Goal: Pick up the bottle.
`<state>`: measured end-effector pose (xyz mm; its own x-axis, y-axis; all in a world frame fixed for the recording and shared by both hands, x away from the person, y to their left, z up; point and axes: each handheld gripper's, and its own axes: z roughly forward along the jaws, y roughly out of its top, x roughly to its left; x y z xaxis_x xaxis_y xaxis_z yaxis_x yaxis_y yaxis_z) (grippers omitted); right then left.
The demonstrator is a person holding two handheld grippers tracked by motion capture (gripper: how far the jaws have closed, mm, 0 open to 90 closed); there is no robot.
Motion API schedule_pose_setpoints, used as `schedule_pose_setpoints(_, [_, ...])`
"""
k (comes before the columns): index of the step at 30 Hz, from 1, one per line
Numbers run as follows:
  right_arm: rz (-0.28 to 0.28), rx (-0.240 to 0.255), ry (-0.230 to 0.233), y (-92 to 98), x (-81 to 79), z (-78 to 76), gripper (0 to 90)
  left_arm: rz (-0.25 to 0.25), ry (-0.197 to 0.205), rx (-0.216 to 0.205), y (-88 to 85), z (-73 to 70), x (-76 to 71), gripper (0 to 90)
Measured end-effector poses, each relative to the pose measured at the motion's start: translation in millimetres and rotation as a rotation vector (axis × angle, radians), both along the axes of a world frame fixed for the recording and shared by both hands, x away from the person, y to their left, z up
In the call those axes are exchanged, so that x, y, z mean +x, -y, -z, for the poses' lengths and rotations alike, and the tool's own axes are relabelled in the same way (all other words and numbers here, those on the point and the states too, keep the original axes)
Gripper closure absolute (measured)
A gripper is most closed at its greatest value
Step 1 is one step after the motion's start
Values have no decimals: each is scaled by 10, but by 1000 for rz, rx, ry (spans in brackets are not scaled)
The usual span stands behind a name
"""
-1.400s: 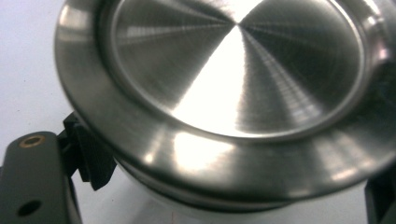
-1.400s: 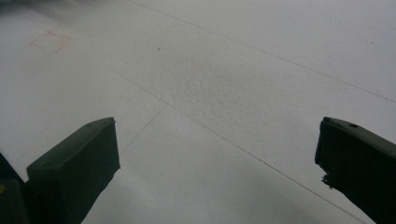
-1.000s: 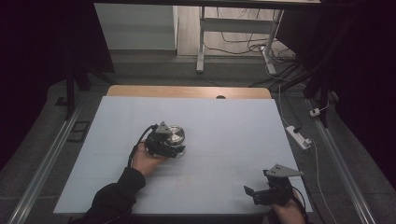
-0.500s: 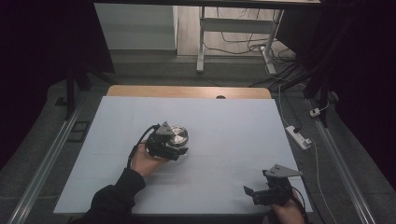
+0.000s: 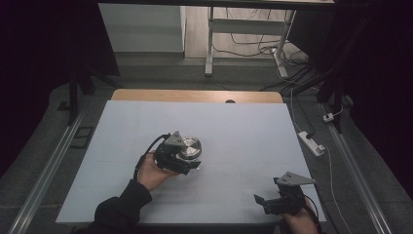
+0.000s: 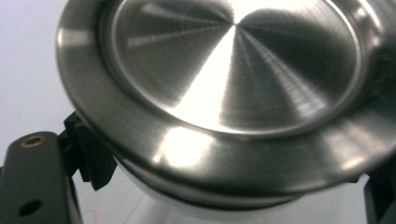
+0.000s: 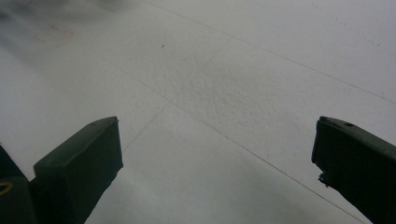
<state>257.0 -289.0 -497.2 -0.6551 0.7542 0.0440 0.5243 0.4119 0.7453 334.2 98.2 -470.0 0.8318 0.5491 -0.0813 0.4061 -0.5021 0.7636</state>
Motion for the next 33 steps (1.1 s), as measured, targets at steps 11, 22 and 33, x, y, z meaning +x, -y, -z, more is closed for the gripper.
schedule_pose_setpoints(11, [-5,-5,2,-4,0,2,21,54,6,3,121,-63,-132,155])
schedule_pose_setpoints(22, [-8,-7,0,-8,-1,2,21,5,0,12,21,-5,-61,155])
schedule_pose_setpoints(33, [-6,-2,1,-3,-1,0,21,21,12,0,17,-79,-103,155])
